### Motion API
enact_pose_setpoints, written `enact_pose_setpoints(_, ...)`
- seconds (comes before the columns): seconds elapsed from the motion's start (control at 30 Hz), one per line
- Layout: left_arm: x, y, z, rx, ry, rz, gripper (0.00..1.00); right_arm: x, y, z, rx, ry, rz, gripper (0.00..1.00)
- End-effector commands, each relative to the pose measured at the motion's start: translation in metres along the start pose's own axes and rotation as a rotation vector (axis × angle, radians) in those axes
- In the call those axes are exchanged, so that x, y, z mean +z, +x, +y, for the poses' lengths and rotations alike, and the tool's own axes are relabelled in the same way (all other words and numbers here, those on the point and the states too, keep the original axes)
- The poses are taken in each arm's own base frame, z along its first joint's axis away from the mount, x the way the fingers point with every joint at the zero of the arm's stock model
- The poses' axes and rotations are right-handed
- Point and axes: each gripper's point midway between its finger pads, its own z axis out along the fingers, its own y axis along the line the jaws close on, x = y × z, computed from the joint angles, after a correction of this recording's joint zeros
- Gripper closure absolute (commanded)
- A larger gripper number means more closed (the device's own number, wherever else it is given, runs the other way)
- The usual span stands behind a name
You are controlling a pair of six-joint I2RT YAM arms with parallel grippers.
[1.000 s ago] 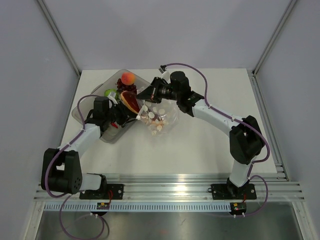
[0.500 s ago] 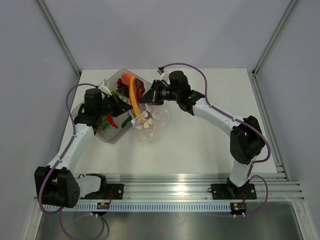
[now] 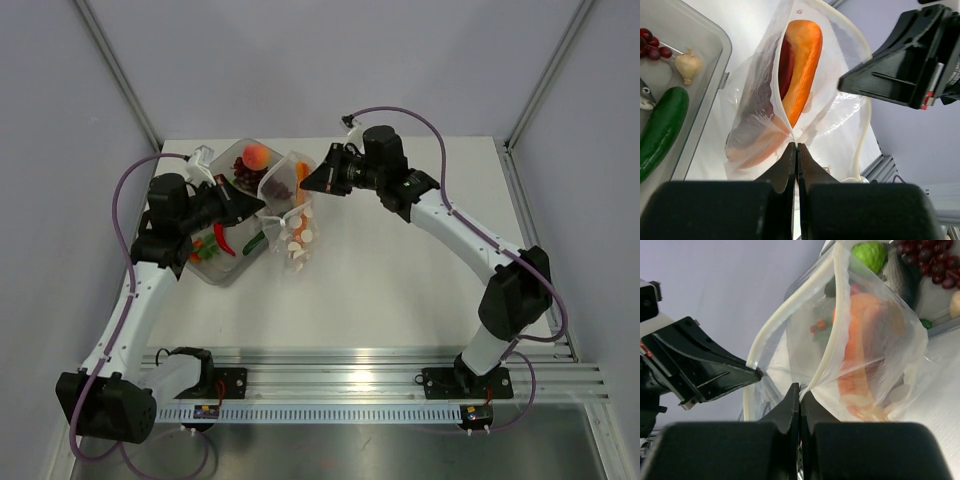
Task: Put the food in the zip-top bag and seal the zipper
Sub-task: Place the fake food in the zipper food storage bag.
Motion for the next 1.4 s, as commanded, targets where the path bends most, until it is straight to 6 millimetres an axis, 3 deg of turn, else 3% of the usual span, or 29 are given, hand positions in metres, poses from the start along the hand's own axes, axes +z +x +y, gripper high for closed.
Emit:
enact_pose_setpoints(0.0,0.002,-0.011,-0.02,0.024,0.114,-0.04,1.0,-0.017,-0.019,0.011,-0.1,0.018,-0.087,1.0)
enact_pose_setpoints(0.07,0.011,-0.008,-0.018,-0.026,0.14,-0.019,1.0,-0.014,-0.018,0.006,-0.094,0.049,-0.061,1.0)
enact_pose_setpoints(0.17,0.008,-0.029,-0.041,0.012,0.191,-0.043,1.0,-0.026,-0.036,0.033,-0.127,0.009,-0.098,1.0)
enact_pose_setpoints(0.2,0.007,-0.031,-0.043,0.033,0.186,-0.049,1.0,-0.038,-0.042,0.047,-0.149,-0.01,-0.131,1.0)
enact_pose_setpoints(0.3,0.006,-0.037,-0.046,0.058,0.172,-0.057,1.0,-0.059,-0.048,0.057,-0.188,-0.013,-0.188,1.0)
enact_pose_setpoints(0.37,0.013,-0.027,-0.039,0.035,0.174,-0.024,1.0,-0.061,-0.043,0.047,-0.187,0.022,-0.192,1.0)
enact_pose_setpoints(0.6,0.051,0.053,0.01,-0.061,0.126,0.132,1.0,-0.027,0.014,-0.051,-0.096,0.24,-0.063,1.0)
enact_pose_setpoints(0.7,0.06,0.078,0.022,-0.093,0.101,0.188,1.0,-0.029,0.025,-0.07,-0.074,0.309,-0.042,1.0)
enact_pose_setpoints(1.03,0.061,0.08,0.02,-0.068,0.092,0.233,1.0,-0.061,0.024,-0.075,-0.019,0.445,-0.059,0.91)
enact_pose_setpoints(1.23,0.059,0.081,0.014,-0.068,0.11,0.234,1.0,-0.067,0.028,-0.073,0.03,0.47,-0.042,0.88)
enact_pose_setpoints(1.37,0.058,0.08,0.01,-0.061,0.119,0.23,1.0,-0.066,0.03,-0.076,0.053,0.493,-0.031,0.76)
